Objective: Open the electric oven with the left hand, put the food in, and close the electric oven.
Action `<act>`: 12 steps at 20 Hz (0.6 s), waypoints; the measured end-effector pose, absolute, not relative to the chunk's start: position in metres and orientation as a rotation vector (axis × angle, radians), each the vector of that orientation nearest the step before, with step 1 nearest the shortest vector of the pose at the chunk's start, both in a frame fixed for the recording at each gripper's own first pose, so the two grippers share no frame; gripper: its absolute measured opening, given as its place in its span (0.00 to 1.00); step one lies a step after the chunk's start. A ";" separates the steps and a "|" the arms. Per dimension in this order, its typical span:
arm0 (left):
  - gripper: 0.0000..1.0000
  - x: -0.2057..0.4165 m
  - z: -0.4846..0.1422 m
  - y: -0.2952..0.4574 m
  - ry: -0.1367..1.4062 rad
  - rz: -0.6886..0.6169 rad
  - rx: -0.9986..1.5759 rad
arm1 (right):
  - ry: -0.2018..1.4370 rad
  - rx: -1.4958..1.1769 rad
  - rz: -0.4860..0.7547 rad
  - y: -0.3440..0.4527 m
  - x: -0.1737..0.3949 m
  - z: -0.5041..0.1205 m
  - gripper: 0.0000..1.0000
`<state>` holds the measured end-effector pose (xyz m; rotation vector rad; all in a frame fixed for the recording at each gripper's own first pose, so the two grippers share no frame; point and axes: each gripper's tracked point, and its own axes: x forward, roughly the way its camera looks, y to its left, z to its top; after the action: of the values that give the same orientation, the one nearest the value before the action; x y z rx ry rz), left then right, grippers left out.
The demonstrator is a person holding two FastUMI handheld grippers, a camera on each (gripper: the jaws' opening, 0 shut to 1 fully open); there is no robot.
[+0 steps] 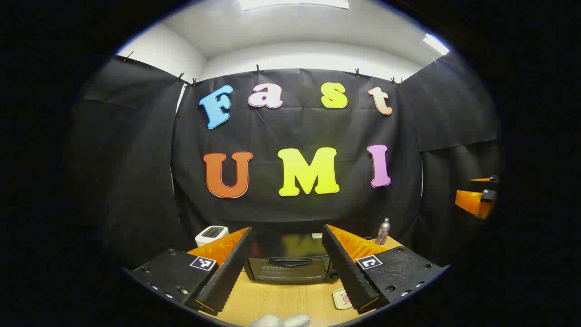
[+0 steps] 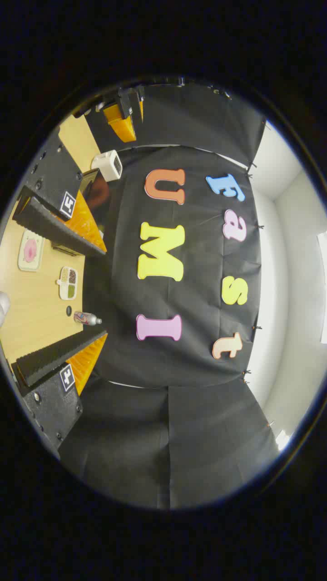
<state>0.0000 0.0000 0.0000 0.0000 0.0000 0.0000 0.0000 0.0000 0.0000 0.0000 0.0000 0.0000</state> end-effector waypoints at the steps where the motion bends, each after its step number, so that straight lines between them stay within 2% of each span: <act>1: 0.96 0.000 -0.001 0.000 0.004 -0.002 0.002 | -0.003 -0.001 0.000 0.000 0.000 0.002 1.00; 12: 0.96 0.010 0.002 -0.009 -0.012 -0.011 0.048 | -0.007 -0.006 0.013 -0.002 0.004 0.005 1.00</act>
<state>0.0096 -0.0087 0.0016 0.0479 -0.0125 -0.0112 0.0038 -0.0019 0.0046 -0.0058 -0.0067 0.0126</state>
